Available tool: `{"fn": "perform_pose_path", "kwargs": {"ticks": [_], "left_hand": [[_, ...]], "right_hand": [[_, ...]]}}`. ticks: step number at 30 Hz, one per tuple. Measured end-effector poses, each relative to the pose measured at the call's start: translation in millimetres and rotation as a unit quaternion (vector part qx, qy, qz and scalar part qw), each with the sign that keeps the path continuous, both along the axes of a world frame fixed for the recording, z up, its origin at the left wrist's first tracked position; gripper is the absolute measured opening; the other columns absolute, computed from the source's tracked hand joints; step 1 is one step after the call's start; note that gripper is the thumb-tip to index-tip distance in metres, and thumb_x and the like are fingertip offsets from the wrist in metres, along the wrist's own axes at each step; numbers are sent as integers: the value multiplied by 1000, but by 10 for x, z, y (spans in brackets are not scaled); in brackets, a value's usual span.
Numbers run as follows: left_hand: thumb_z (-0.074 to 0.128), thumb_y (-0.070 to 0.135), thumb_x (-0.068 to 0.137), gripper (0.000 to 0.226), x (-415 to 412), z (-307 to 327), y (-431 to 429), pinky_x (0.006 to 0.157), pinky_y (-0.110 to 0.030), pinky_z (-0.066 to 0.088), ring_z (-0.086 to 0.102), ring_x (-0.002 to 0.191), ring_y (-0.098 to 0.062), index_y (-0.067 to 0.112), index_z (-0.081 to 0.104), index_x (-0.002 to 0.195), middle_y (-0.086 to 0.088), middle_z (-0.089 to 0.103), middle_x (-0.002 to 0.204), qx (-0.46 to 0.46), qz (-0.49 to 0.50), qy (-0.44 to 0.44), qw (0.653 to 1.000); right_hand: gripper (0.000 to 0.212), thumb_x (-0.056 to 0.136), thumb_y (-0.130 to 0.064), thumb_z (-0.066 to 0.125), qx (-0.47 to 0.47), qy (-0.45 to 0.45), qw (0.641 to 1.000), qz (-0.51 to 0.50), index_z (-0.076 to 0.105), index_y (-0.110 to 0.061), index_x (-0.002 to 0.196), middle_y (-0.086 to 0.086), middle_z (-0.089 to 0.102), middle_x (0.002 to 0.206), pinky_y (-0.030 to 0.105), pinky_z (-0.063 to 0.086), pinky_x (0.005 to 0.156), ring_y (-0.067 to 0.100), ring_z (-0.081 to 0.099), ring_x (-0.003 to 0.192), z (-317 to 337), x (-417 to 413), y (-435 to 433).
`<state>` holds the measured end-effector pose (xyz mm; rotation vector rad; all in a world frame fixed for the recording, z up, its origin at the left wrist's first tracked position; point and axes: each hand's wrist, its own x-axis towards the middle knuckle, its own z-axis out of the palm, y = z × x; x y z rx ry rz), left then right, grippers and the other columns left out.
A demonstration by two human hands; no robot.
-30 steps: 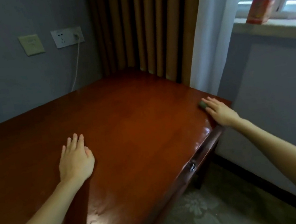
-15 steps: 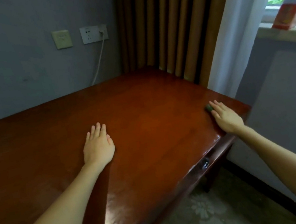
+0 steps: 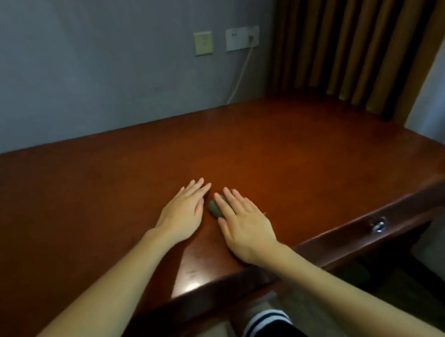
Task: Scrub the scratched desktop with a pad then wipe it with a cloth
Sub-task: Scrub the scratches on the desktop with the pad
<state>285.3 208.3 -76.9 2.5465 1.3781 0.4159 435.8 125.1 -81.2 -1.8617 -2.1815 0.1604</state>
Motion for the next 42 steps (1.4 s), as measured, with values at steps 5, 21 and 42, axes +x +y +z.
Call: {"fn": "perform_pose_path", "kwargs": {"ticks": [5, 21, 42], "left_hand": [[28, 18, 104, 47, -1122, 36, -376, 116, -22, 5, 10, 147, -13, 21, 27, 150, 3, 18, 159, -4, 107, 17, 994], [26, 36, 103, 54, -3892, -62, -1836, 118, -46, 8, 10, 147, -26, 16, 20, 152, -9, 16, 159, -44, 585, 47, 809], [36, 7, 99, 52, -3952, -283, -1781, 99, -40, 44, 51, 121, -24, 19, 28, 149, -6, 53, 135, 87, 638, -224, 732]], "right_hand": [[55, 102, -33, 19, -5, 20, 998, 57, 2, -18, 153, 6, -2, 160, 33, -3, 119, 20, -6, 148, -20, -1039, -186], [58, 101, -32, 21, -46, 9, 944, 327, 0, -15, 153, 9, -4, 160, 35, -4, 119, 23, -7, 147, -9, -4053, -361], [54, 103, -36, 23, -18, -52, 886, 461, 8, -21, 153, 4, 4, 161, 33, 1, 118, 20, 1, 148, 121, -4613, 640]]}}
